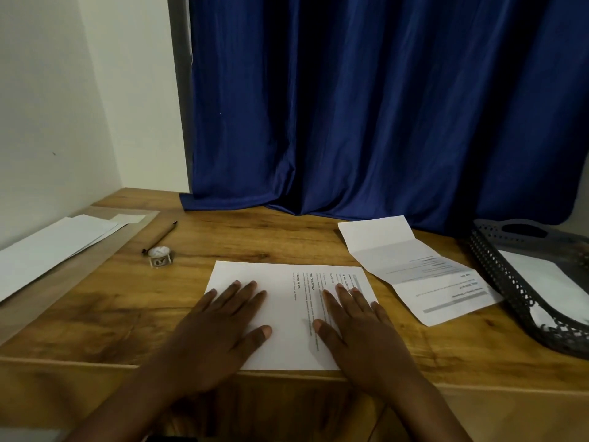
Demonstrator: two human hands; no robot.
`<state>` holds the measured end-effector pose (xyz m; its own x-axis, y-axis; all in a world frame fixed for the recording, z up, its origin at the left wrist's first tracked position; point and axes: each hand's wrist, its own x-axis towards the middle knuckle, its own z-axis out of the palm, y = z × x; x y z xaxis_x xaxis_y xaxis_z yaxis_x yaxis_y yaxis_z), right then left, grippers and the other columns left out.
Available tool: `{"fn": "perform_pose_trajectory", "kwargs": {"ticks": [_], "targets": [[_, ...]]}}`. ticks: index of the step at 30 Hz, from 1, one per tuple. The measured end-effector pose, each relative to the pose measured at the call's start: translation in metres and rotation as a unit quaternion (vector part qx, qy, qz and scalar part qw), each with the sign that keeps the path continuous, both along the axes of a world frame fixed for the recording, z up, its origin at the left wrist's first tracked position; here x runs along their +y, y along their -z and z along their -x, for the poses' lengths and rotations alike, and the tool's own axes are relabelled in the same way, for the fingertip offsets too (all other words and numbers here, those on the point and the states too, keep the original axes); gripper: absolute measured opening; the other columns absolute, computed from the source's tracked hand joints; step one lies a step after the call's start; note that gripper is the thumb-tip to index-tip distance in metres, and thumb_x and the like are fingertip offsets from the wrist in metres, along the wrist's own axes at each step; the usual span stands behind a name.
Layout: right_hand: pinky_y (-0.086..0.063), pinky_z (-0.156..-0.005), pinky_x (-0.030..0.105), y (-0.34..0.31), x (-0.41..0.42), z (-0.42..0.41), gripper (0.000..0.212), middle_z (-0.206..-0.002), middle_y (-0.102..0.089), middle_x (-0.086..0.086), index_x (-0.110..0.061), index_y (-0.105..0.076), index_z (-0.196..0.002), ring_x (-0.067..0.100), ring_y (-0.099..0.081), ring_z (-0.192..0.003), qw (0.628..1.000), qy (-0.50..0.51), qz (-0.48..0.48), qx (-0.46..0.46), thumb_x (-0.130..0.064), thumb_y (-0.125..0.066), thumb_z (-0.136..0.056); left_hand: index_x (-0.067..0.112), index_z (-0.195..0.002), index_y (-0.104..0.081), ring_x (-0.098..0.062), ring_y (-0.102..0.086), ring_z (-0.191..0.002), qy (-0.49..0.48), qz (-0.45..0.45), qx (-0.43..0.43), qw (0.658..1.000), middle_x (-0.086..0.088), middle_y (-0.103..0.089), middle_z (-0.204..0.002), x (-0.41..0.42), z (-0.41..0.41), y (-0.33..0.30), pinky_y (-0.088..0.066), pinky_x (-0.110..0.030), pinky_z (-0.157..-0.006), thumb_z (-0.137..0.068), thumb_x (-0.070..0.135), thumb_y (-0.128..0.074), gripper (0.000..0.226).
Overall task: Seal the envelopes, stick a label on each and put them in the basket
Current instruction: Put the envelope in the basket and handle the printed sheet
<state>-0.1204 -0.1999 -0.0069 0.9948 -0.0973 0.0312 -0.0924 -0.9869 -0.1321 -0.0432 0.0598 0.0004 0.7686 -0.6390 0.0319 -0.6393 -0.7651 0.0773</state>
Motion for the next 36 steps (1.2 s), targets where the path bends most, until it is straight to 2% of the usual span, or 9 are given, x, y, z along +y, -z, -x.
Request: {"fn": "perform_pose_trajectory", "kwargs": {"ticks": [9, 14, 17, 21, 23, 27, 30, 33, 36], "targets": [[0.001, -0.121, 0.041, -0.012, 0.007, 0.009, 0.091, -0.169, 0.003, -0.014, -0.043, 0.001, -0.157, 0.013, 0.0, -0.155, 0.994, -0.003, -0.083, -0.071, -0.089, -0.002, -0.079, 0.043, -0.159, 0.003, 0.0, 0.011, -0.152, -0.111, 0.023, 0.003, 0.994, 0.022, 0.008, -0.166, 0.039, 0.021, -0.008, 0.004, -0.037, -0.126, -0.077, 0.087, 0.011, 0.093], [-0.016, -0.118, 0.05, -0.018, 0.033, 0.032, 0.08, -0.165, -0.028, -0.006, -0.038, -0.031, -0.153, 0.019, -0.021, -0.153, 0.982, -0.111, 0.006, -0.15, -0.085, -0.021, -0.089, 0.039, -0.158, -0.023, -0.013, -0.019, -0.151, -0.196, 0.051, -0.055, 0.978, 0.014, -0.021, -0.166, 0.028, 0.046, -0.01, -0.012, -0.043, -0.124, -0.066, 0.084, 0.03, 0.115], [-0.023, -0.117, 0.052, -0.009, 0.058, 0.038, 0.088, -0.164, -0.028, -0.005, -0.035, -0.031, -0.155, 0.021, -0.023, -0.151, 0.975, -0.186, 0.028, -0.115, -0.088, -0.03, -0.084, 0.042, -0.149, -0.041, -0.012, -0.036, -0.14, -0.217, 0.058, -0.069, 0.972, 0.016, -0.038, -0.156, 0.019, 0.059, -0.021, -0.021, -0.041, -0.121, -0.06, 0.083, 0.038, 0.126], [-0.053, -0.099, 0.044, -0.008, 0.068, 0.042, 0.08, -0.141, -0.061, -0.005, -0.034, -0.059, -0.137, 0.019, -0.062, -0.127, 0.972, -0.204, 0.086, -0.084, -0.076, -0.066, -0.069, 0.049, -0.132, -0.056, -0.002, -0.052, -0.121, -0.226, 0.086, -0.086, 0.967, 0.024, -0.061, -0.128, 0.016, 0.069, -0.035, -0.031, -0.038, -0.117, -0.064, 0.09, 0.023, 0.112], [-0.043, -0.11, 0.044, -0.008, 0.062, 0.044, 0.069, -0.146, -0.056, -0.009, -0.038, -0.059, -0.136, 0.016, -0.054, -0.135, 0.972, -0.205, 0.067, -0.09, -0.062, -0.073, -0.073, 0.053, -0.111, -0.063, 0.003, -0.061, -0.095, -0.214, 0.169, -0.047, 0.961, 0.026, -0.069, -0.095, 0.028, 0.069, -0.043, -0.047, -0.035, -0.101, -0.06, 0.099, 0.014, 0.103], [0.014, -0.117, 0.015, -0.004, 0.033, 0.043, 0.051, -0.153, -0.015, -0.036, -0.047, -0.045, -0.142, -0.018, 0.007, -0.14, 0.96, -0.252, -0.096, -0.076, -0.038, -0.062, -0.095, 0.052, -0.092, -0.075, -0.001, -0.069, -0.087, -0.214, 0.428, 0.097, 0.872, 0.023, -0.075, -0.092, 0.053, 0.042, -0.056, -0.054, -0.038, -0.087, -0.088, 0.083, -0.026, 0.058], [-0.013, -0.122, 0.016, -0.014, 0.026, 0.045, 0.039, -0.145, -0.051, -0.024, -0.036, -0.071, -0.122, -0.01, -0.03, -0.143, 0.929, -0.232, -0.282, -0.059, -0.019, -0.077, -0.088, 0.007, -0.117, -0.074, -0.031, -0.067, -0.106, -0.211, 0.574, 0.303, 0.731, -0.021, -0.071, -0.12, 0.063, 0.014, -0.057, -0.044, -0.048, -0.103, -0.106, 0.055, -0.017, 0.075], [-0.053, -0.089, 0.014, -0.024, 0.018, 0.048, 0.026, -0.108, -0.074, -0.023, -0.039, -0.079, -0.1, -0.007, -0.064, -0.109, 0.871, -0.153, -0.456, -0.098, -0.024, -0.082, -0.079, 0.002, -0.13, -0.062, -0.039, -0.068, -0.109, -0.09, 0.637, 0.332, 0.69, -0.027, -0.067, -0.123, 0.071, 0.002, -0.053, -0.044, -0.05, -0.095, -0.088, 0.081, -0.018, 0.1], [-0.054, -0.062, 0.01, -0.034, 0.01, 0.038, 0.041, -0.093, -0.071, -0.032, -0.041, -0.071, -0.098, -0.009, -0.067, -0.088, 0.834, -0.052, -0.524, -0.168, -0.053, -0.08, -0.06, 0.017, -0.131, -0.066, -0.033, -0.064, -0.121, -0.038, 0.632, 0.359, 0.686, -0.019, -0.066, -0.13, 0.061, -0.004, -0.037, -0.04, -0.05, -0.101, -0.08, 0.092, -0.019, 0.102]]}}
